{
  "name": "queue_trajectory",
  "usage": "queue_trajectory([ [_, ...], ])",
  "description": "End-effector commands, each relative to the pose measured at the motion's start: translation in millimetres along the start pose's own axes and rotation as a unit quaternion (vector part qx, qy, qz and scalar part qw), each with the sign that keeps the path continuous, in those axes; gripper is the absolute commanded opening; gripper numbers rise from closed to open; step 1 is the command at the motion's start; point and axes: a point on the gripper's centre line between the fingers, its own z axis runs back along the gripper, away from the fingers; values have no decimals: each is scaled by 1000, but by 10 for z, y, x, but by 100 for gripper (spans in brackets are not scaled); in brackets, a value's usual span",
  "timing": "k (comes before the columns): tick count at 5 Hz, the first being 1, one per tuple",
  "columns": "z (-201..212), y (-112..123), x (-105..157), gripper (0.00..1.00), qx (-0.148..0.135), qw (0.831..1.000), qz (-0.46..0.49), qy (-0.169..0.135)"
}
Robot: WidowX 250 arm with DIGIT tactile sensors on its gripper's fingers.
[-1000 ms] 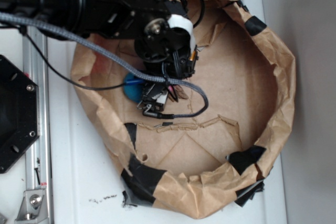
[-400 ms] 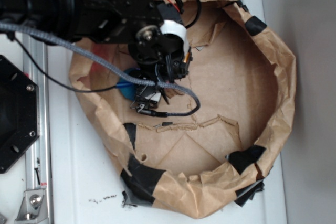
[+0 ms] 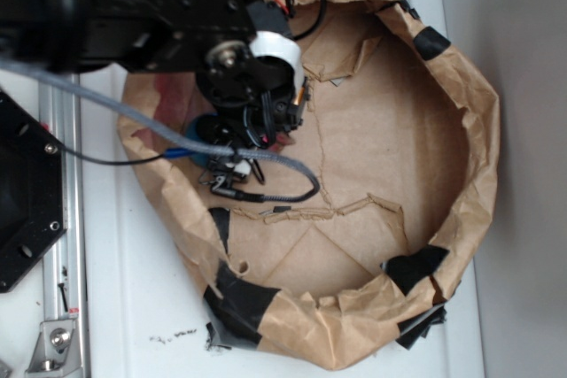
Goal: Grab the blue ball.
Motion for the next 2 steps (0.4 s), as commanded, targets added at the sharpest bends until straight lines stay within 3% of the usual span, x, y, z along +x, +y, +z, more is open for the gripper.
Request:
queue_trajectory([
  [1, 340, 96, 114, 100, 8, 997, 78, 2],
  [2, 115, 89, -65, 100, -12, 988, 140, 63],
])
